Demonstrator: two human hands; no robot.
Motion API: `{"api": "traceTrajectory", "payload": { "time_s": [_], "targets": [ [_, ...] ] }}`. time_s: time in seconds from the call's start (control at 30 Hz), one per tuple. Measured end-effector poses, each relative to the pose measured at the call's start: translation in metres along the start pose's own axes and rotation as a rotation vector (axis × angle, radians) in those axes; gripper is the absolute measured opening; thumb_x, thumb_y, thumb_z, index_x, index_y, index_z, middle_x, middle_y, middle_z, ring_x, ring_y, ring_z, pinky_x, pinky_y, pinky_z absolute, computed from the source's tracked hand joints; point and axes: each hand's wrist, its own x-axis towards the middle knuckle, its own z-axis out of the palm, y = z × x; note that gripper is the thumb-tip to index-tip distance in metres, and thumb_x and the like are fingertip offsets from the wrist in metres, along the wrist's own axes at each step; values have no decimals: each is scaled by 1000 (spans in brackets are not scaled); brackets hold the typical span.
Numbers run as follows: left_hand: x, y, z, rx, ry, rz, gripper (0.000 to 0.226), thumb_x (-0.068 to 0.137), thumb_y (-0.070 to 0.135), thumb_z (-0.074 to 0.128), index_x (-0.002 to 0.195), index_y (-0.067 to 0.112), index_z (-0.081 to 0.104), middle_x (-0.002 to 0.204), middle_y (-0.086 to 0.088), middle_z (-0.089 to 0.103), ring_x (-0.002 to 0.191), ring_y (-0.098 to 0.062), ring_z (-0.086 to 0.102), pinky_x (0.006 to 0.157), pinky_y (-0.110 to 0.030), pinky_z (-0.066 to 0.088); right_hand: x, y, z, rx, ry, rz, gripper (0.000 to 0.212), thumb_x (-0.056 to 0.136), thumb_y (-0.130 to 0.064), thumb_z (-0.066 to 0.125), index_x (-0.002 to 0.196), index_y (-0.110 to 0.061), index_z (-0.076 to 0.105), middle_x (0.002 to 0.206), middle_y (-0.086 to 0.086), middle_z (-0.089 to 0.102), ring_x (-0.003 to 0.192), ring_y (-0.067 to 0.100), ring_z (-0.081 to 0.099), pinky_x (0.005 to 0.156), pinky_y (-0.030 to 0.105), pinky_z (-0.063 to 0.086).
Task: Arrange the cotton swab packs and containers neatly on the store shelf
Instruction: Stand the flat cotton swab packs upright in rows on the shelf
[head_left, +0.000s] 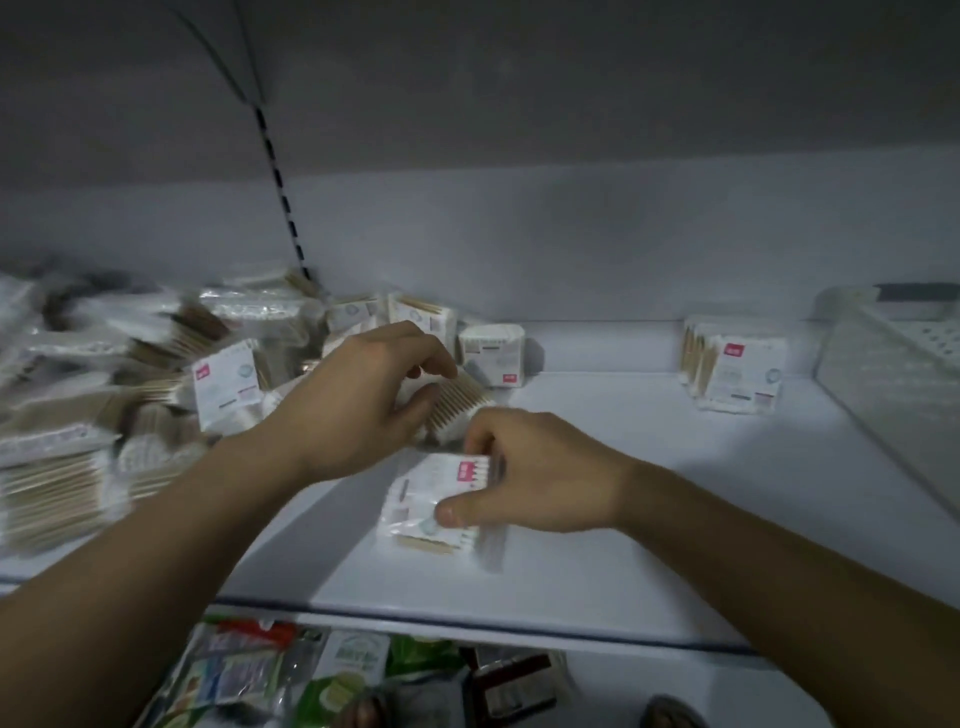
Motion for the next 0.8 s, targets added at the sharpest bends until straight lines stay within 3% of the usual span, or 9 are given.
{"api": "traceTrajectory", "payload": {
  "time_s": [0.07,0.2,0.3,0.37,0.5,0.6,0.67,0.73,0.8],
  "targets": [
    [7,2,7,-46,29,10,20,96,17,63,114,22,70,109,8,68,97,-10,63,81,-23,49,0,16,-14,161,25,48,34,79,-39,84,92,-30,54,92,-8,67,81,10,65,75,37,56],
    [14,7,8,-175,33,-9,31,100,38,45,119,28,67,105,18,69,89,2,61,75,-14,46,2,34,-40,493,177,23,29,80,-7,82,96,-18,60,80,-2,75,68,12,71,59,32,57],
    [15,14,9,-250,-60,22,31,99,48,47,122,34,61,98,20,68,85,4,61,70,-15,45,12,31,-53,572,300,-31,48,63,-10,94,98,-19,63,87,12,76,80,37,73,73,49,60],
    [19,16,11,-283,-32,5,32,94,49,56,123,35,60,96,20,69,83,5,61,69,-18,47,16,28,-59,633,365,-68,54,57,-16,96,99,-14,61,83,19,73,74,34,71,70,44,58],
    [27,11,17,-422,115,-206,22,88,40,73,108,34,64,93,21,72,81,1,67,71,-36,58,35,32,-74,728,550,21,7,95,-19,67,95,-13,63,81,6,72,70,18,69,62,33,55],
    [21,11,23,-554,177,-397,31,76,46,73,102,37,59,95,20,74,85,-6,72,77,-47,61,62,46,-74,492,705,53,8,86,-24,73,86,-25,65,82,-3,70,74,18,67,68,32,52],
    [16,16,28,-648,218,-489,36,74,44,75,103,36,56,92,17,74,82,-12,73,75,-50,61,73,52,-59,305,613,12,23,70,-29,78,90,-28,66,87,-7,71,79,15,68,75,32,56],
    [15,21,32,-766,249,-552,37,83,26,80,110,26,54,89,15,75,72,-17,73,67,-45,63,75,53,-43,195,531,-7,38,68,-23,85,101,-24,67,94,-7,70,83,13,68,75,29,56],
    [14,26,34,-786,264,-560,37,88,12,73,117,18,52,87,12,76,73,-12,72,66,-33,62,77,55,-36,145,586,-34,40,69,-13,87,102,-23,65,90,-8,69,78,12,67,71,25,54]
  ]
}}
